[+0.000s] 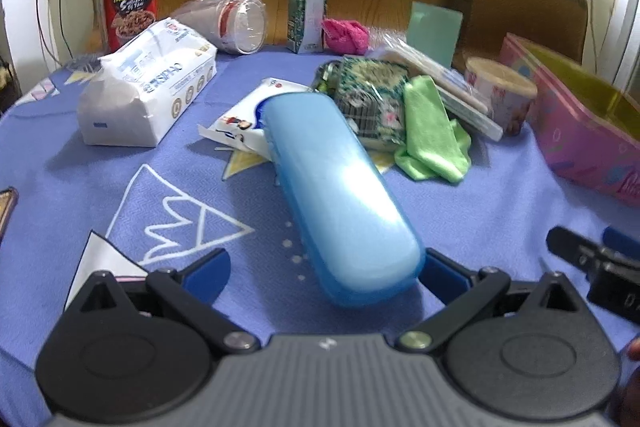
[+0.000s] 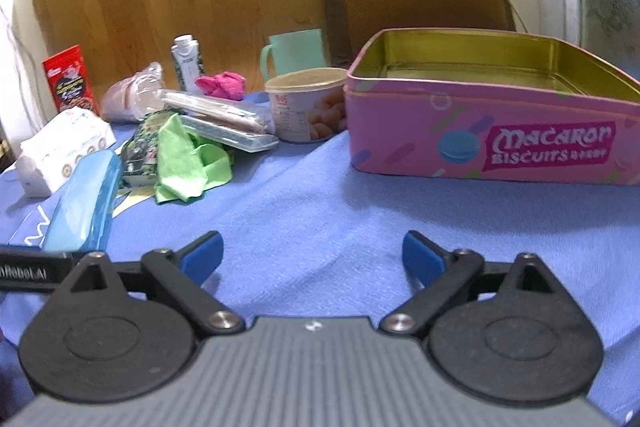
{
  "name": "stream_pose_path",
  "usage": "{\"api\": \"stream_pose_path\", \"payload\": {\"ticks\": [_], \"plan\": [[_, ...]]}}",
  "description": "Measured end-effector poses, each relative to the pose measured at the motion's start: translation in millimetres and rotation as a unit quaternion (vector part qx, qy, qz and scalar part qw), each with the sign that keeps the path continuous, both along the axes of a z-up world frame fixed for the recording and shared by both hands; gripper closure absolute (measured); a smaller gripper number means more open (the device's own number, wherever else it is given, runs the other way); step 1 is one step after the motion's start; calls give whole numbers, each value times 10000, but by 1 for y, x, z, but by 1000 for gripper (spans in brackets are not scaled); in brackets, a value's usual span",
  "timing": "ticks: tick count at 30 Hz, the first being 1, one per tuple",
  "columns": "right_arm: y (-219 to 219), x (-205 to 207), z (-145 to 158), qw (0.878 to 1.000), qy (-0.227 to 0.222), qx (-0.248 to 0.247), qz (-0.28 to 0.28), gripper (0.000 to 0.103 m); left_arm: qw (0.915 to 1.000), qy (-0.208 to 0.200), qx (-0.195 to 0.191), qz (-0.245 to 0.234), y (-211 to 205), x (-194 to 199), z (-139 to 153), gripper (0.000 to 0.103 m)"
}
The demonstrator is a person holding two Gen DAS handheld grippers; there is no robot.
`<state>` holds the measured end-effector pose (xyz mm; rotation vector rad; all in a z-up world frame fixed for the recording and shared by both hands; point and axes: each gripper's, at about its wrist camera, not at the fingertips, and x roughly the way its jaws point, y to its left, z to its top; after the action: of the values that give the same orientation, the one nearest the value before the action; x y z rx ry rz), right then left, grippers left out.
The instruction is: Organize soft objects
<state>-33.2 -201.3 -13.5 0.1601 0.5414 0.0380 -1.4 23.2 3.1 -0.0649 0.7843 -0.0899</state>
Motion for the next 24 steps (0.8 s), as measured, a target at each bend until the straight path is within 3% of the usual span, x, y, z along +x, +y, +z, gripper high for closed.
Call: {"api": "stream_pose_path", "payload": {"ticks": [4,9,13,17,23,24], "plan": [[9,-1,7,9990,-151,-166,377,29,9990,-88,-396,161,29,5,3,0],[30,5,20,9929,-314,-394,1079,34,9969,-342,-663,250,54,8,14,5],[46,16,28,9874,-305,-395,1504,34,9927,-544,-1071,-80,67,5,29,5],[68,24,34,9791,-282,-496,1951,34,9902,-654,-1214,-237,76,1,35,8],[91,33,40,9646,85,154,2632,33,9877,-477,-1474,205,107,8,32,15],[99,32,40,9611,135,182,2752,28,9871,-465,-1506,287,112,9,33,15]]}}
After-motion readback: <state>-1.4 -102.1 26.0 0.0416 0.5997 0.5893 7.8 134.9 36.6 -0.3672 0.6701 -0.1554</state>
